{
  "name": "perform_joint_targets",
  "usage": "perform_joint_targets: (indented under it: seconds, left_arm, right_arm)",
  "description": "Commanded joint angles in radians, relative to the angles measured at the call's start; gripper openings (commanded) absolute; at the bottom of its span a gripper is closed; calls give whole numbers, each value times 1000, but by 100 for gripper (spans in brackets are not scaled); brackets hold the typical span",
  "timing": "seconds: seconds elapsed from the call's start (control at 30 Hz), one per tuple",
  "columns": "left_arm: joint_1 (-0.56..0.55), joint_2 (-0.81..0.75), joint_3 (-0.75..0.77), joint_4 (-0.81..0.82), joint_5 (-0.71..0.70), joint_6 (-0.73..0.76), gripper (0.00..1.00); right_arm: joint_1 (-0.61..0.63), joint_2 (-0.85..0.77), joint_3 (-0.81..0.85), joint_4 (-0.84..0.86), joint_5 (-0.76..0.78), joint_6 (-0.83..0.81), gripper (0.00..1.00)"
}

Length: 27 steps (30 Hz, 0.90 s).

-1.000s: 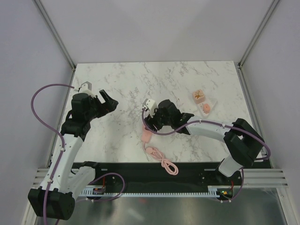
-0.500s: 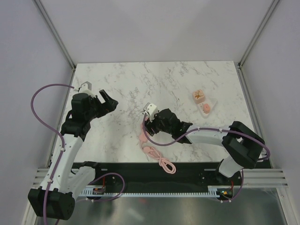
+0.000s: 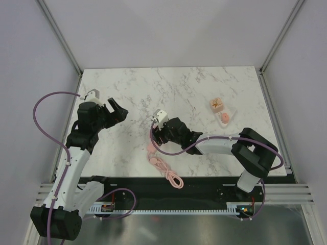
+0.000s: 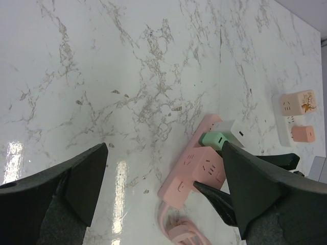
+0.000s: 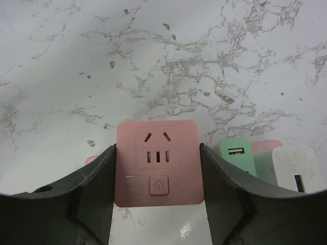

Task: Insert the plug

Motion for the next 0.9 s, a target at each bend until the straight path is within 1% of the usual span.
perform_joint_targets:
  seconds: [0.0, 0.1, 0.23, 0.37, 0.47, 0.57, 0.6, 0.63, 0.77, 0.8, 0.83, 0.87]
  left_arm:
    - [1, -11, 4, 36, -21, 45, 100]
    - [1, -16, 3, 36, -30, 46, 100]
    - [1, -16, 3, 34, -30, 50, 100]
    - [1, -14, 6, 34, -38, 50, 100]
    - [1, -20, 3, 33, -42, 54, 100]
    - [1, -22, 3, 31, -47, 54, 100]
    - [1, -19, 3, 31, -47, 54, 100]
    - [1, -19, 3, 31, -44, 54, 100]
    - [1, -17, 3, 31, -38, 54, 100]
    - [1, -17, 3, 33, -38, 54, 100]
    - [1, -19, 3, 31, -35, 54, 100]
    - [1, -16, 3, 31, -33, 54, 100]
  right_arm:
    - [30, 132, -124, -359, -37, 167, 0]
    - [32, 130, -174, -303, -43, 200, 0]
    - [38, 169, -223, -224, -43, 239, 0]
    - [85, 195, -214, -218, -2, 256, 0]
    - [87, 200, -211, -235, 23, 268, 0]
    - [87, 152, -201, -270, 66, 268, 0]
    - [87, 132, -197, -281, 77, 268, 3]
    - [88, 109, -193, -299, 98, 274, 12]
    - [87, -29, -126, -370, 149, 267, 41]
    - [87, -47, -107, -387, 161, 263, 45]
    - [87, -63, -90, -402, 179, 259, 54]
    - [85, -89, -52, -431, 184, 242, 57]
